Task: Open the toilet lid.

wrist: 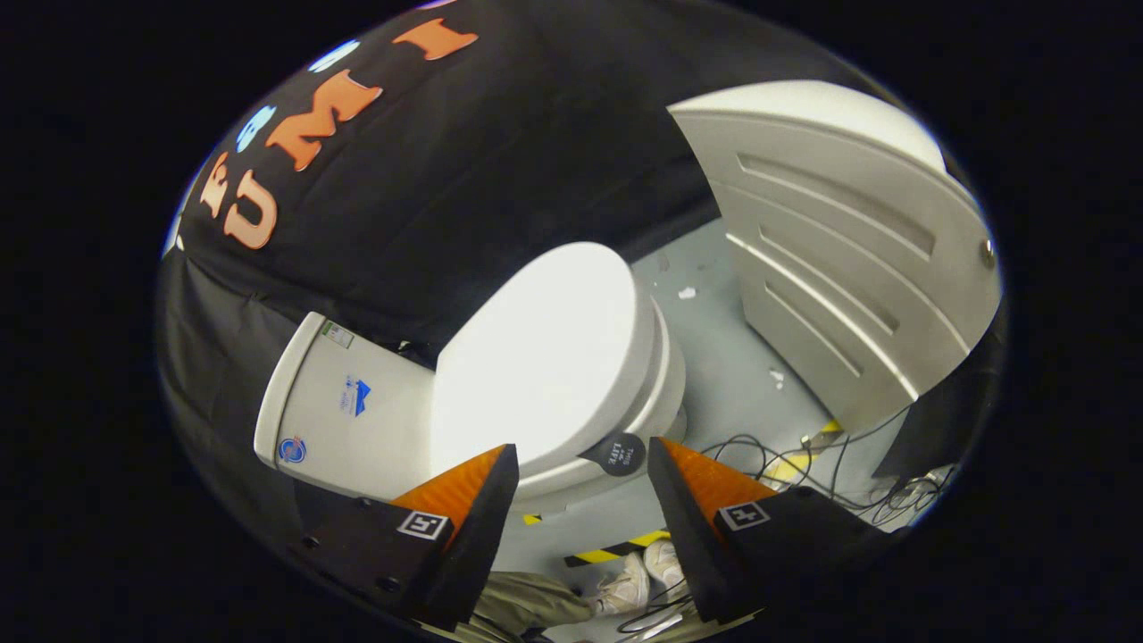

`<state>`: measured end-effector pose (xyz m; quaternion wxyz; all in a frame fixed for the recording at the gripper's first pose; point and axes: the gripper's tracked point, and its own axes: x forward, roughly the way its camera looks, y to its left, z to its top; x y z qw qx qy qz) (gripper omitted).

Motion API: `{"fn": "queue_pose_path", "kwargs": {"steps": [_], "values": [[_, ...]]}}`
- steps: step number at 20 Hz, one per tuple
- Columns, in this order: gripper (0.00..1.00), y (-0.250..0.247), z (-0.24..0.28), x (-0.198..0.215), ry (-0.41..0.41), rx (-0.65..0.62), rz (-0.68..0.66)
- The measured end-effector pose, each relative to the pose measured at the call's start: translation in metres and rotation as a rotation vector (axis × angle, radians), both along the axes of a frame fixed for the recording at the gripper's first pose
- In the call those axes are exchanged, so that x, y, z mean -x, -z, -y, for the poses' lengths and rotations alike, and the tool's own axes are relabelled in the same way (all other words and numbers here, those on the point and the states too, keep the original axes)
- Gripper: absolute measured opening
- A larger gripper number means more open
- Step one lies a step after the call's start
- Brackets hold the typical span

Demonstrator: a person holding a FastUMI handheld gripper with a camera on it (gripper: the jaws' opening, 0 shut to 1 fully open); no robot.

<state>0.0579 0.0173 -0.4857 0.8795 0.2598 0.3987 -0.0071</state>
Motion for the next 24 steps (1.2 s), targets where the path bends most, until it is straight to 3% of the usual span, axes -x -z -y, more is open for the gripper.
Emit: {"fn": "queue_pose_path", "kwargs": {"steps": [5, 10, 12, 15, 18, 19, 24], "values": [[0.81, 0.056, 0.008, -0.012, 0.126, -0.175, -0.068], [0.67, 0.084, 0.003, -0.021, 0.141, -0.253, -0.113], [0.66, 0.091, -0.003, -0.023, 0.153, -0.289, -0.123], [0.4, 0.096, 0.0, -0.029, 0.188, -0.32, -0.11], [0.28, 0.085, 0.004, -0.035, 0.253, -0.428, -0.069], [0.11, 0.082, 0.001, -0.032, 0.281, -0.459, -0.073], [0.09, 0.074, -0.001, -0.037, 0.305, -0.325, -0.05]]}}
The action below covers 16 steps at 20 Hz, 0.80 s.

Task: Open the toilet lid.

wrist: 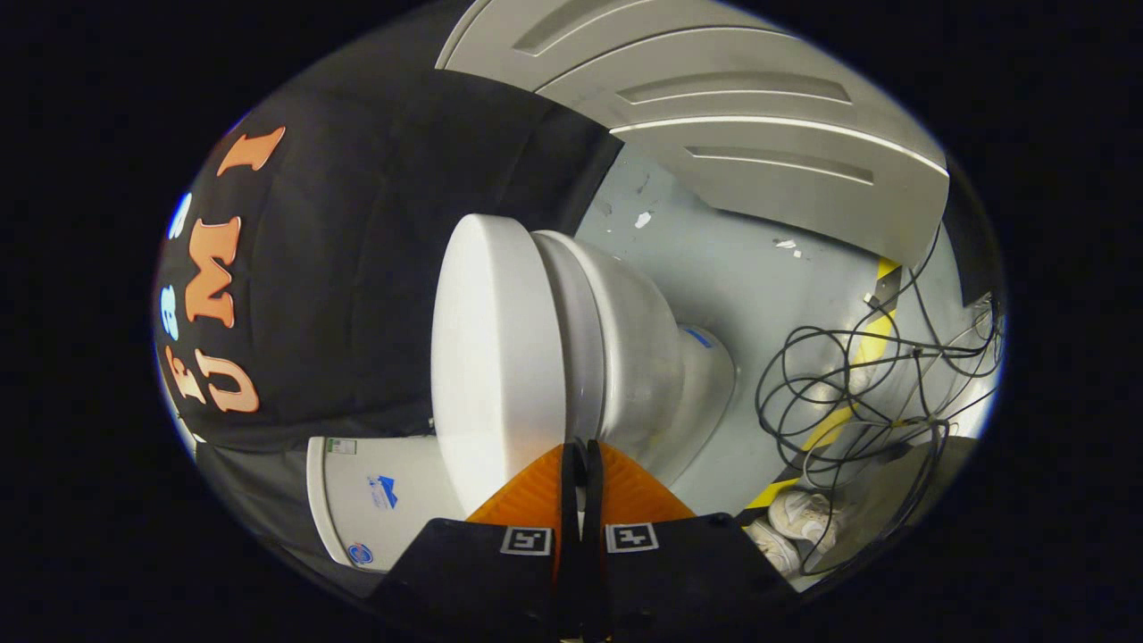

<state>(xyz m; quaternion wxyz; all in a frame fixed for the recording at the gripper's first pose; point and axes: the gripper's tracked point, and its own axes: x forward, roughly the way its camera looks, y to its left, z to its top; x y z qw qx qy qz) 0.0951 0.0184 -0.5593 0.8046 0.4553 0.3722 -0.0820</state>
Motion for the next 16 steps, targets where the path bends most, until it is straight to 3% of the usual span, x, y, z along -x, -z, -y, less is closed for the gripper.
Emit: {"fn": "queue_pose_path", "kwargs": {"steps": [5, 16], "values": [[0.09, -0.06, -0.023, 0.0, -0.069, 0.084, 0.081], [0.08, -0.175, -0.111, 0.006, -0.231, 0.39, 0.199]]}}
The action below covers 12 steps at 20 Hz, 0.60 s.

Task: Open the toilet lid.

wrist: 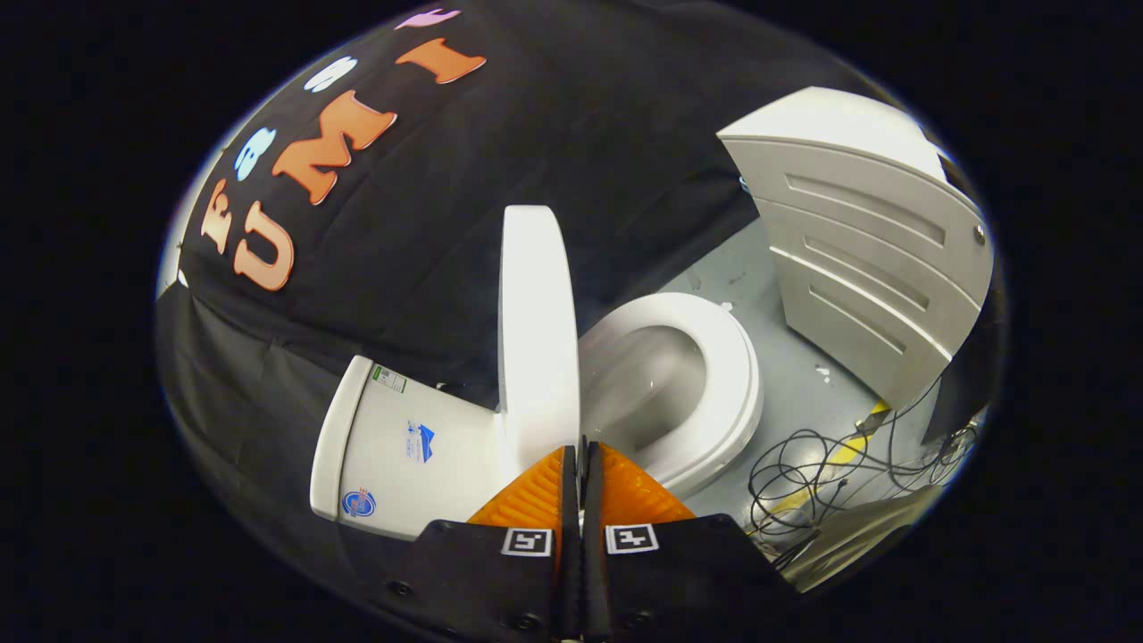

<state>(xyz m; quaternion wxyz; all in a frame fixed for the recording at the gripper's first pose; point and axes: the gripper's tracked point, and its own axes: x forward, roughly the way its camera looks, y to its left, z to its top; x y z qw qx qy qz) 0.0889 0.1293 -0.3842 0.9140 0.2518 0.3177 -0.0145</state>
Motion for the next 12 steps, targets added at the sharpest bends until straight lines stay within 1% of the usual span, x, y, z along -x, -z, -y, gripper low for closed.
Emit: {"fn": "queue_pose_path", "kwargs": {"steps": [2, 4, 6, 12], "values": [[0.09, -0.009, -0.014, 0.001, -0.002, 0.012, 0.012], [0.09, -0.018, -0.025, 0.002, -0.005, -0.008, 0.028], [0.09, -0.03, -0.037, 0.006, -0.024, -0.006, 0.047], [0.08, -0.053, -0.077, 0.01, -0.099, 0.112, 0.08]]}}
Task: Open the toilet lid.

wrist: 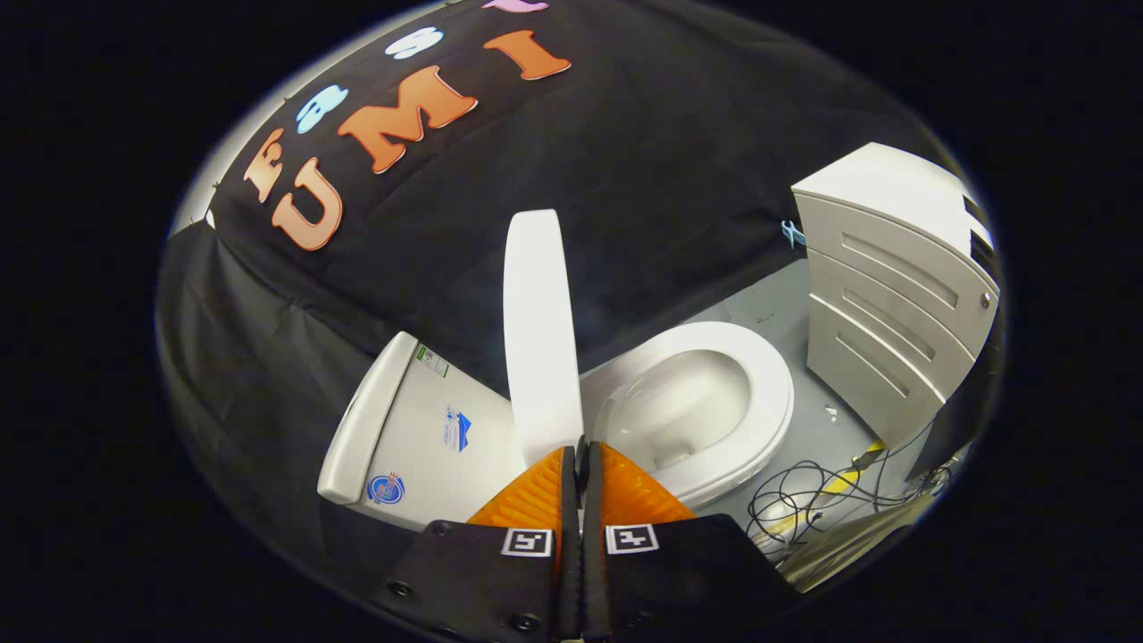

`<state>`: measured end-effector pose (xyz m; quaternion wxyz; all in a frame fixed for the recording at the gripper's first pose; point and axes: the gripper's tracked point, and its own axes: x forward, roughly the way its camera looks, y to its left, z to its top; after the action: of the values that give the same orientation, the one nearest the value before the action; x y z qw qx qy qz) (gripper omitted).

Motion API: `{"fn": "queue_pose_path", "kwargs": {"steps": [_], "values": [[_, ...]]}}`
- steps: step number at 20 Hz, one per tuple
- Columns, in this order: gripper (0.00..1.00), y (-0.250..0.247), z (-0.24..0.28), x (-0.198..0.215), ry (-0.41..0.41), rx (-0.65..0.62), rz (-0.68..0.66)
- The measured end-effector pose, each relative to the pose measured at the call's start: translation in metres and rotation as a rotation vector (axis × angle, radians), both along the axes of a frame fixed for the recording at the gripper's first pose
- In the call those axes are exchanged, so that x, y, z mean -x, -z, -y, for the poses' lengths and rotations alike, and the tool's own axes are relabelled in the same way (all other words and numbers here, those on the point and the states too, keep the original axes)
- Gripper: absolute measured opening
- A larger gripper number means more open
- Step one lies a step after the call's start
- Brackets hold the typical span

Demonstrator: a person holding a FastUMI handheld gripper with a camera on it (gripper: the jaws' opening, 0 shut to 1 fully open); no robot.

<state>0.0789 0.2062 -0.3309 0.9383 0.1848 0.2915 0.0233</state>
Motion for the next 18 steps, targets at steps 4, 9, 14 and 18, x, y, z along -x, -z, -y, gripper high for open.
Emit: {"fn": "queue_pose_path", "kwargs": {"steps": [4, 9, 14, 18], "values": [[0.09, -0.011, -0.03, 0.003, -0.041, 0.04, 0.021], [0.09, -0.019, -0.061, 0.007, -0.089, 0.078, 0.044], [0.09, -0.02, -0.081, 0.009, -0.108, 0.087, 0.049], [0.09, -0.024, -0.105, 0.011, -0.149, 0.149, 0.073]]}}
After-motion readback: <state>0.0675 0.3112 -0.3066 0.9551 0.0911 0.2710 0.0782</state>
